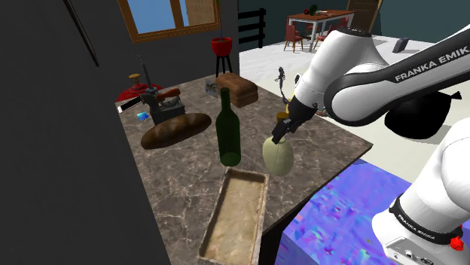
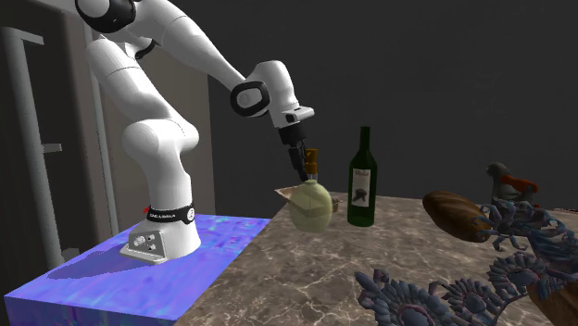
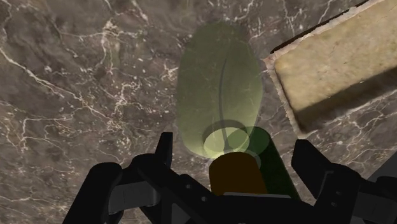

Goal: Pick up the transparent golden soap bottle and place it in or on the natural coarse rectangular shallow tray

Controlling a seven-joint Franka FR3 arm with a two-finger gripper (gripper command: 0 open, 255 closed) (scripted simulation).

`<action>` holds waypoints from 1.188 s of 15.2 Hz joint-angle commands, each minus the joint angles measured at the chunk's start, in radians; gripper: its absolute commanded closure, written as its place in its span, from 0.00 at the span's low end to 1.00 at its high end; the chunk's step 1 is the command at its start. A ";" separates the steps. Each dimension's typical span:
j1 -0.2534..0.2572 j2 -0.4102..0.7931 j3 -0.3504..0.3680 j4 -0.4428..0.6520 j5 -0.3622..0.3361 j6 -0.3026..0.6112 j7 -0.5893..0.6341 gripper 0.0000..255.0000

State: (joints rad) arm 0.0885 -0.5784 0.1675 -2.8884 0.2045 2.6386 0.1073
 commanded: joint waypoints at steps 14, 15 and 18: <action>-0.004 -0.036 -0.002 0.022 -0.007 -0.057 0.004 1.00; -0.006 -0.047 -0.003 0.029 -0.009 -0.076 0.005 1.00; -0.009 -0.077 -0.006 0.054 -0.016 -0.130 0.009 1.00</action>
State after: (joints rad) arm 0.0815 -0.6477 0.1644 -2.8415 0.1913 2.5230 0.1178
